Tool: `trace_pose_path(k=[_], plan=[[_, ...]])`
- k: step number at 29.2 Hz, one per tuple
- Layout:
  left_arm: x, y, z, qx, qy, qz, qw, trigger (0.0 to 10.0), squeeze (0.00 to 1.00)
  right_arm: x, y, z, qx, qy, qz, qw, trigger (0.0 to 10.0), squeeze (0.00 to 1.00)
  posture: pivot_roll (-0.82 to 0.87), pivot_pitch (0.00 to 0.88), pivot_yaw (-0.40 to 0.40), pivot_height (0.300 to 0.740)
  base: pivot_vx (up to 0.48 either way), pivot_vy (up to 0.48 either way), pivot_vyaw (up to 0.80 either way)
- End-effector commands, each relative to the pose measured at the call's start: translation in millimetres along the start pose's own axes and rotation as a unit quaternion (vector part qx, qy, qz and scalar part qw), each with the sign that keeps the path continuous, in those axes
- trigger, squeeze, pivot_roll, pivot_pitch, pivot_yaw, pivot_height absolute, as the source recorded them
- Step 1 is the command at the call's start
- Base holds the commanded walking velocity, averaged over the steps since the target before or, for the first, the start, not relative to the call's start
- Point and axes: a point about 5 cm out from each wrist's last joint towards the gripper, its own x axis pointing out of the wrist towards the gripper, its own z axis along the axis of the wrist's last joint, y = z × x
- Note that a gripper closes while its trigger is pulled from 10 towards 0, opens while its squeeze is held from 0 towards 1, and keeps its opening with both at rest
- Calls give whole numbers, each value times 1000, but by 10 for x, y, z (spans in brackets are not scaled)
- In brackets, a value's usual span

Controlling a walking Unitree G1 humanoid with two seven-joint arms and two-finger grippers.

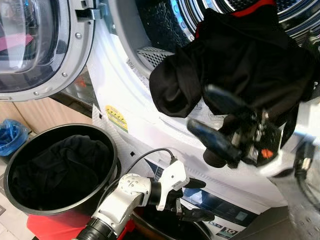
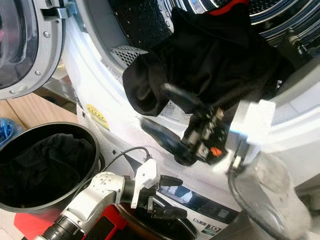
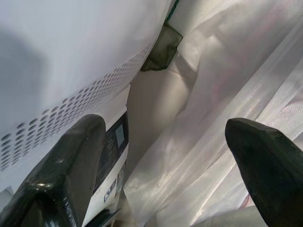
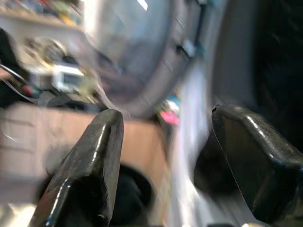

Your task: Clothes washing

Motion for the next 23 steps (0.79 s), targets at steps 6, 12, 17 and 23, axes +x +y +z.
trace_pose_path(k=[6, 12, 17, 23], plan=[[30, -41, 0, -1, 1, -13, 1000, 10000, 0, -216, -148, 4, -29, 48, -93, 994, 10000, 0, -50, 165, -82, 740, 0, 0, 0], [23, -49, -1, -2, 1, -14, 1000, 10000, 0, -359, -138, 140, -7, -8, -107, 994, 10000, 0, -45, 168, -83, 740, 0, 0, 0], [16, -60, 11, -7, -4, -19, 1000, 10000, 0, -429, 166, 400, 37, -115, -17, 993, 10000, 0, -45, 169, -85, 740, 0, 0, 0], [31, -74, 2, -7, -3, -24, 1000, 10000, 0, -544, 323, 227, 57, -24, 14, 998, 10000, 0, -53, 165, -83, 740, 0, 0, 0]])
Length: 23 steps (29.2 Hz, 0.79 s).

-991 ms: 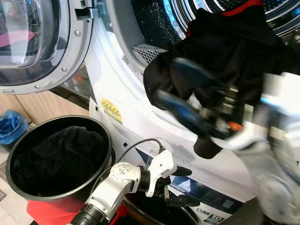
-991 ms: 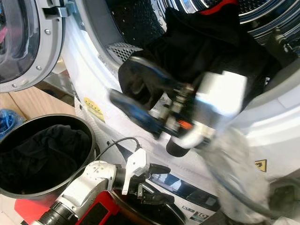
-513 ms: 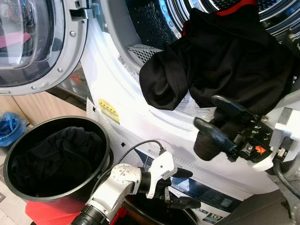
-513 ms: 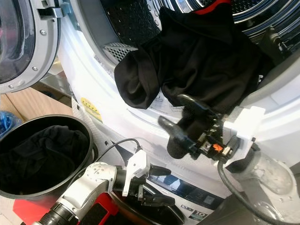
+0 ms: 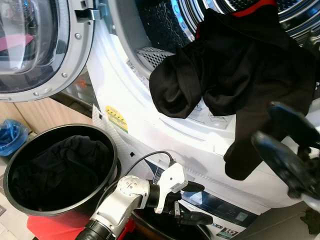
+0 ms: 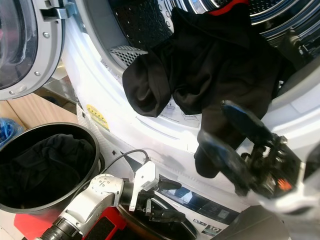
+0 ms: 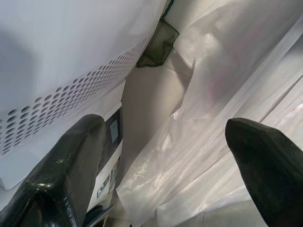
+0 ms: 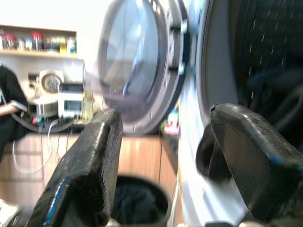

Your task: Clothes washing

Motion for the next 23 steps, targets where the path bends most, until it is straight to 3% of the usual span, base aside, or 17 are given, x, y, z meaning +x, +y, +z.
trace_pose_path(k=[1, 5, 6, 15, 20, 23], plan=[[36, -42, 34, 6, -6, -13, 1000, 10000, 0, -37, 17, -26, -13, 40, 4, 999, 10000, 0, -53, 165, -83, 740, 0, 0, 0], [37, -43, 34, 5, -6, -14, 1000, 10000, 0, -178, -166, -174, -40, 133, -60, 989, 10000, 0, -56, 165, -84, 740, 0, 0, 0], [36, -42, 33, 4, -5, -14, 1000, 10000, 0, -211, -242, -191, -39, 136, -88, 986, 10000, 0, -50, 163, -85, 740, 0, 0, 0], [22, -45, 31, 4, -4, -14, 1000, 10000, 0, -341, -307, -203, -46, 143, -127, 980, 10000, 0, -49, 167, -80, 740, 0, 0, 0], [19, -52, 31, 1, -5, -16, 1000, 10000, 0, -414, -230, -48, -24, 79, -123, 989, 10000, 0, -55, 173, -80, 740, 0, 0, 0], [21, -61, 27, 0, -5, -20, 1000, 10000, 0, -413, -101, 51, -10, 38, -89, 995, 10000, 0, -60, 175, -79, 740, 0, 0, 0]])
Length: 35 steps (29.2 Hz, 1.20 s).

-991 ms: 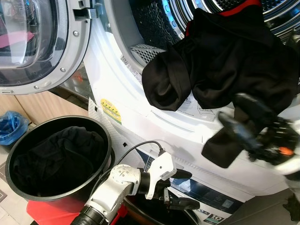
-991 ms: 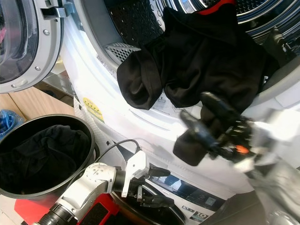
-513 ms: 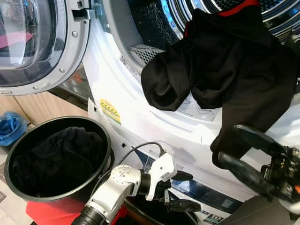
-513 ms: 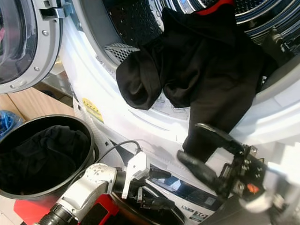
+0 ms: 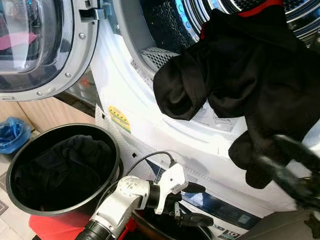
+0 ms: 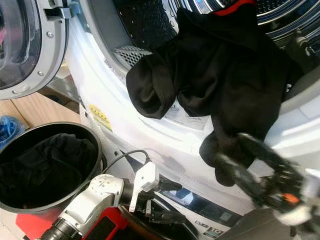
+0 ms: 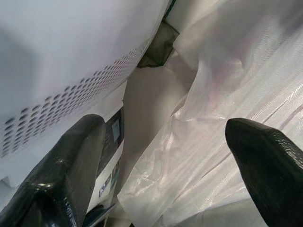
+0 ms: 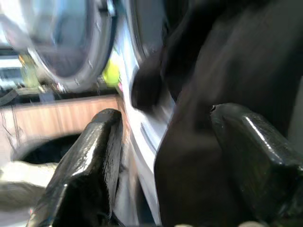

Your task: Clothes washing

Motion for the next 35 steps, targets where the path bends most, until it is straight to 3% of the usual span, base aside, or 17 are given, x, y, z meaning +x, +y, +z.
trace_pose_path(k=[1, 5, 10, 18, 23, 28, 31, 35], plan=[[29, -42, 10, -5, -4, -15, 1000, 10000, 0, -2, 99, 108, -9, -24, 31, 999, 10000, 0, -60, 175, -79, 740, 0, 0, 0], [38, -52, 9, -7, -6, -18, 1000, 10000, 0, -123, 51, 71, -19, -5, 1, 1000, 10000, 0, -60, 175, -79, 740, 0, 0, 0], [33, -53, 12, -7, -6, -18, 1000, 10000, 0, -297, -113, 33, -27, 18, -79, 996, 10000, 0, -64, 177, -75, 740, 0, 0, 0], [25, -56, 6, -9, -4, -18, 1000, 10000, 0, -361, -135, 38, -23, 10, -98, 995, 10000, 0, -62, 179, -74, 740, 0, 0, 0], [24, -60, 0, -9, -2, -20, 1000, 10000, 0, -335, -52, 56, -15, 3, -73, 997, 10000, 0, -66, 180, -73, 740, 0, 0, 0], [34, -65, 8, -10, -4, -25, 1000, 10000, 0, -202, 121, 140, 0, -32, -9, 999, 10000, 0, -65, 180, -71, 740, 0, 0, 0], [26, -63, 9, -10, -4, -24, 1000, 10000, 0, -151, 215, 298, -1, -80, 25, 997, 10000, 0, -61, 183, -72, 740, 0, 0, 0], [30, -67, 6, -10, -4, -25, 1000, 10000, 0, -164, 203, 247, 1, -51, 20, 999, 10000, 0, -62, 181, -73, 740, 0, 0, 0]])
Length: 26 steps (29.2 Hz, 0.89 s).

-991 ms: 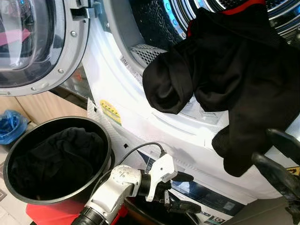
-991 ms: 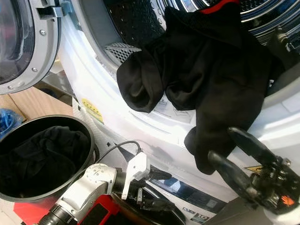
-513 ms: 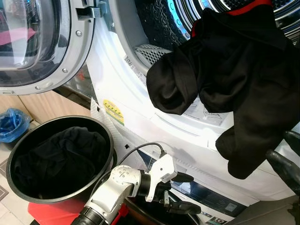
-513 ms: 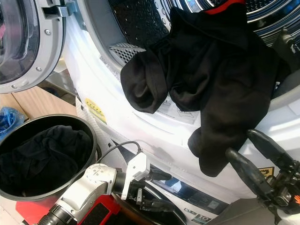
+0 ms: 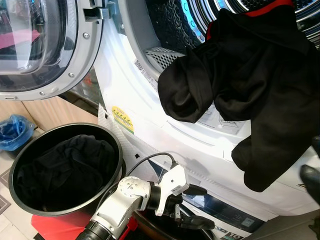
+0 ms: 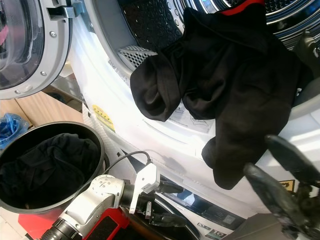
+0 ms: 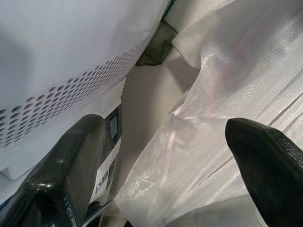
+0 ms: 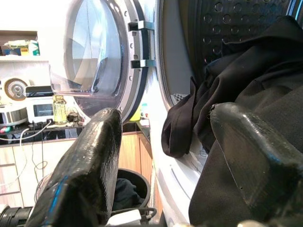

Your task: Clothes washing

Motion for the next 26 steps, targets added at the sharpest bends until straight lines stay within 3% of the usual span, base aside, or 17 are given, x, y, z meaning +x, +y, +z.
trace_pose_path(k=[1, 7, 9, 14, 18, 20, 21, 23, 24, 25, 26], plan=[[21, -42, 10, -4, -7, -11, 1000, 10000, 0, 1, 7, 5, -9, 22, 3, 1000, 10000, 0, -62, 181, -73, 740, 0, 0, 0], [32, -34, 20, -3, -8, -12, 1000, 10000, 0, 168, 35, -178, 10, 47, 23, 999, 10000, 0, -58, 171, -73, 740, 0, 0, 0], [31, -34, 21, -3, -8, -13, 1000, 10000, 0, 308, 111, -277, 23, 49, 54, 997, 10000, 0, -56, 172, -72, 740, 0, 0, 0], [24, -28, 21, -3, -7, -13, 1000, 10000, 0, 649, 302, -291, 50, -2, 137, 989, 10000, 0, -53, 172, -66, 740, 0, 0, 0], [24, -27, 13, -3, -6, -13, 1000, 10000, 0, 849, 395, -351, 78, -21, 165, 983, 10000, 0, -54, 171, -66, 740, 0, 0, 0], [34, -25, 4, -4, -5, -12, 1000, 10000, 0, 1004, 424, -449, 92, -26, 163, 982, 10000, 0, -57, 170, -66, 740, 0, 0, 0], [34, -25, 4, -4, -5, -12, 1000, 10000, 0, 1004, 424, -449, 92, -26, 163, 982, 10000, 0, -57, 170, -66, 740, 0, 0, 0], [45, -13, -25, -11, -6, -8, 1000, 10000, 0, 1201, 385, -627, 86, -8, 142, 986, 10000, 0, -60, 170, -65, 740, 0, 0, 0], [45, -13, -25, -11, -6, -8, 1000, 10000, 0, 1201, 385, -627, 86, -8, 142, 986, 10000, 0, -60, 170, -65, 740, 0, 0, 0], [41, 4, -95, -19, 1, 2, 1000, 10000, 0, 1419, 319, -736, 94, -9, 101, 990, 10000, 0, -56, 168, -63, 740, 0, 0, 0], [37, 8, -120, -22, 4, 5, 1000, 10000, 0, 1493, 311, -764, 96, -9, 91, 991, 10000, 0, -56, 168, -63, 740, 0, 0, 0]])
